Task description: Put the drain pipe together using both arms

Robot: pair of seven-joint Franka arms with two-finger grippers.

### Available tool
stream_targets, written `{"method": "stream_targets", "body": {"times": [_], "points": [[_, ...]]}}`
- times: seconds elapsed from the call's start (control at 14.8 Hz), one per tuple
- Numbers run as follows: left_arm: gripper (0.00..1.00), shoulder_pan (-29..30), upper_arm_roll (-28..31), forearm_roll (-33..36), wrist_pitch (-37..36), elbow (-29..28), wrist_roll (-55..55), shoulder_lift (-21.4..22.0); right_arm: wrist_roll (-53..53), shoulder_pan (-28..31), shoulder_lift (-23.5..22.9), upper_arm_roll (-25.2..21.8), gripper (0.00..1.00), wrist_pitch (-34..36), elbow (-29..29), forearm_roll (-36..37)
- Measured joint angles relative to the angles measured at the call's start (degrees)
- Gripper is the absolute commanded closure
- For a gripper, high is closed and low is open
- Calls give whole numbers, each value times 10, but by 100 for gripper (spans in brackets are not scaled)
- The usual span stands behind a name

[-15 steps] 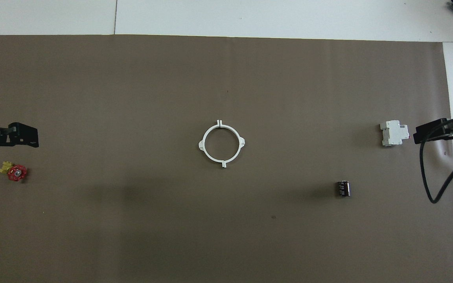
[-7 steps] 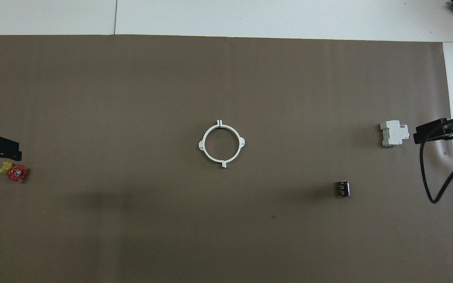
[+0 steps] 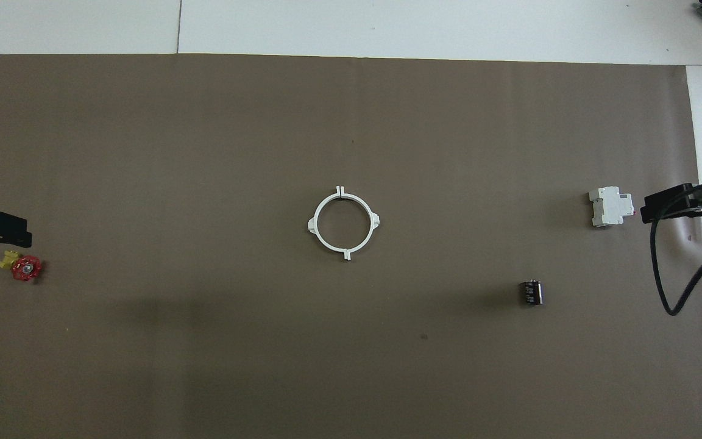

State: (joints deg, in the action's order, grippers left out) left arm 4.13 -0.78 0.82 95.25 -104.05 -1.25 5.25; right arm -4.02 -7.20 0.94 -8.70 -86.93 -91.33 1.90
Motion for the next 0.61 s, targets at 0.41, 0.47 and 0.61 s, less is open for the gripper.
{"method": "stream_targets", "body": {"times": [0.41, 0.47, 0.61], "points": [[0, 0, -5, 0, 37, -5, 4, 0, 0, 0, 0, 0, 0, 0, 0, 0], [0, 0, -5, 0, 40, -5, 4, 0, 0, 0, 0, 0, 0, 0, 0, 0], [0, 0, -5, 0, 42, -5, 4, 0, 0, 0, 0, 0, 0, 0, 0, 0]]}}
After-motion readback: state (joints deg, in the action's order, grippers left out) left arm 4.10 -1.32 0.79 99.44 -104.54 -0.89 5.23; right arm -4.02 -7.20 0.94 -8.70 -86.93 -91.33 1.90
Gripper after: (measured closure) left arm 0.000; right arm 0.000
